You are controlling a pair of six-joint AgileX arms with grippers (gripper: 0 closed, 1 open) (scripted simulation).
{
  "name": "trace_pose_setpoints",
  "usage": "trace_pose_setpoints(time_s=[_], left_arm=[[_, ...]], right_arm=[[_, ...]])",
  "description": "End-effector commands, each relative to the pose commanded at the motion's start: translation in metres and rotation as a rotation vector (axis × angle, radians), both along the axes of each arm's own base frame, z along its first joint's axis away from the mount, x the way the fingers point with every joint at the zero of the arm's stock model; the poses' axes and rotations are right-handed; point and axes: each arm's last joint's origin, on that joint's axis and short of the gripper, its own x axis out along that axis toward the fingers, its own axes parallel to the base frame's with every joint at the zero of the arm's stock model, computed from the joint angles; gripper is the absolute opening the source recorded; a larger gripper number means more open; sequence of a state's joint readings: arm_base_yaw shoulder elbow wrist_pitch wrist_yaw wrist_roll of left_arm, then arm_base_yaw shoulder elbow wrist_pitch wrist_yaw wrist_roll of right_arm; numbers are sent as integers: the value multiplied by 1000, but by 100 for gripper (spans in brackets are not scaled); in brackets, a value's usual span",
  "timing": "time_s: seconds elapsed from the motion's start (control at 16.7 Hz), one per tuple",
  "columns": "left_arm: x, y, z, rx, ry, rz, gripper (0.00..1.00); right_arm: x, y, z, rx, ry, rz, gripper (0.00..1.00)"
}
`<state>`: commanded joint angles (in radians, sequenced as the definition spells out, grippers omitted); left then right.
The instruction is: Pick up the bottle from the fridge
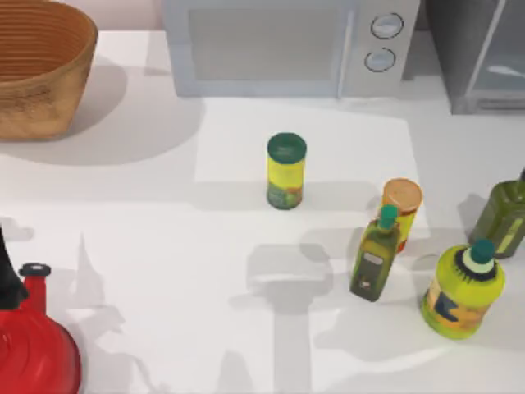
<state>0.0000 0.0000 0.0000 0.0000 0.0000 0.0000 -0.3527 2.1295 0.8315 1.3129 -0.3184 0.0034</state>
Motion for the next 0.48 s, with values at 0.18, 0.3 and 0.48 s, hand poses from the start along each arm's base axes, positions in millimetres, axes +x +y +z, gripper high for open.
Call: trace_pose_setpoints(time_s=[0.18,0.3,0.48], left_arm=[[0,0,0,0,0,0,100],[0,0,0,0,0,0,100],[0,0,0,0,0,0,100]], right_arm=[[13,3,-1,1,7,0,100],[13,3,-1,1,7,0,100],[16,2,-2,2,9,-1,100]])
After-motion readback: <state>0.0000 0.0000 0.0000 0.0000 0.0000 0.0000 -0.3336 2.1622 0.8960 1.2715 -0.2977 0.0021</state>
